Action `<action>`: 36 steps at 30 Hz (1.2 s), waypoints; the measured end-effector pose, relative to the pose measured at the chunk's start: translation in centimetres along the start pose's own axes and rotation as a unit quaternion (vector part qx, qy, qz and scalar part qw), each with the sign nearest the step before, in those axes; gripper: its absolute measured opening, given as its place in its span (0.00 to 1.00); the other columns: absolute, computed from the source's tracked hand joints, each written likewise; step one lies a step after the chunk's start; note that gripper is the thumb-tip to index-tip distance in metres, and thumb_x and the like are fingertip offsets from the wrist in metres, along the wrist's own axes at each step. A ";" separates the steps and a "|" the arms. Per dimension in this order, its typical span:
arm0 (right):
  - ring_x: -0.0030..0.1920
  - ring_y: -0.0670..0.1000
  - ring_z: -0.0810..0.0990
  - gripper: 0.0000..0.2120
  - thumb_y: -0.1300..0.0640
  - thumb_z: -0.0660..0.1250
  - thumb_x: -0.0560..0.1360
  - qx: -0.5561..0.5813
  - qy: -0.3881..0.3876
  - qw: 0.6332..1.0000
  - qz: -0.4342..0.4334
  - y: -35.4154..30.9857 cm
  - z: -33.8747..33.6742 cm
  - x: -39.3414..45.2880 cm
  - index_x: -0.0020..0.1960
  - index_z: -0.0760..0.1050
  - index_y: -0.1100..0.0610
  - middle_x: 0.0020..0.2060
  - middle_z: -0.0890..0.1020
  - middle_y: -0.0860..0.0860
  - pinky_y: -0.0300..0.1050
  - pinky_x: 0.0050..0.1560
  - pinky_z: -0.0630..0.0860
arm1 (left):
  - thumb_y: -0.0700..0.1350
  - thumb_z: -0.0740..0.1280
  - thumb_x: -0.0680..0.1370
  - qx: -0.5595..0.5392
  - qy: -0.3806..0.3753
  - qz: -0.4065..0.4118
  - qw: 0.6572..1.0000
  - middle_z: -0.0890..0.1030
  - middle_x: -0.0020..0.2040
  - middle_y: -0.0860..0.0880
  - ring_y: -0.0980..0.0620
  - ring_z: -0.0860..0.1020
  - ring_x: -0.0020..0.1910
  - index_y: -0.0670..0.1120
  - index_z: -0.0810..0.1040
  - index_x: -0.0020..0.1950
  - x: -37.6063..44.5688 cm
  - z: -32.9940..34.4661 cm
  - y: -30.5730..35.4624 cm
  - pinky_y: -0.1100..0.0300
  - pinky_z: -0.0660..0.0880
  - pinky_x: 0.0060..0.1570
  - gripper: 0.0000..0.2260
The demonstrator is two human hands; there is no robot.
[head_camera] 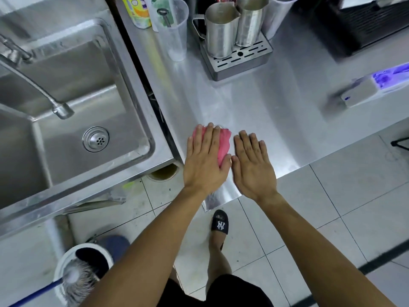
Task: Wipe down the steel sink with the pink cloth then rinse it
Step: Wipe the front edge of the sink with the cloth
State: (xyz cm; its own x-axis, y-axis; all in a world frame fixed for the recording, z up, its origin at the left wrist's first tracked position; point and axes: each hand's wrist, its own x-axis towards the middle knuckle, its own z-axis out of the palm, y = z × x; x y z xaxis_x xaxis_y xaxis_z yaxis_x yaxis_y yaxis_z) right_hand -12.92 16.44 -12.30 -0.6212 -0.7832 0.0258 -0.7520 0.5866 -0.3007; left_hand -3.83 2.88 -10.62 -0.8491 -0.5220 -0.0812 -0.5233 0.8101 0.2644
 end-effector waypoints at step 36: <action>0.84 0.55 0.46 0.28 0.47 0.45 0.87 0.031 -0.030 0.998 -0.053 -11.0 3.4 3.0 0.84 0.52 0.57 0.84 0.52 0.53 0.52 0.83 0.42 | 0.54 0.49 0.87 0.022 0.065 -0.114 0.991 0.63 0.82 0.42 0.41 0.57 0.83 0.41 0.60 0.82 -6.5 -3.5 -15.4 0.47 0.49 0.82 0.27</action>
State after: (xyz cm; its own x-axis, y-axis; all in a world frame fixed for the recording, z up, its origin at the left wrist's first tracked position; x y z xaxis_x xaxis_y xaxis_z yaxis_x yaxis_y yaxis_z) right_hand -5.71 6.92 -12.18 -0.5230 -0.8523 0.0047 -0.7969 0.4870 -0.3573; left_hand 9.98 -7.19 -10.86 -0.6929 -0.7210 -0.0083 -0.7060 0.6760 0.2113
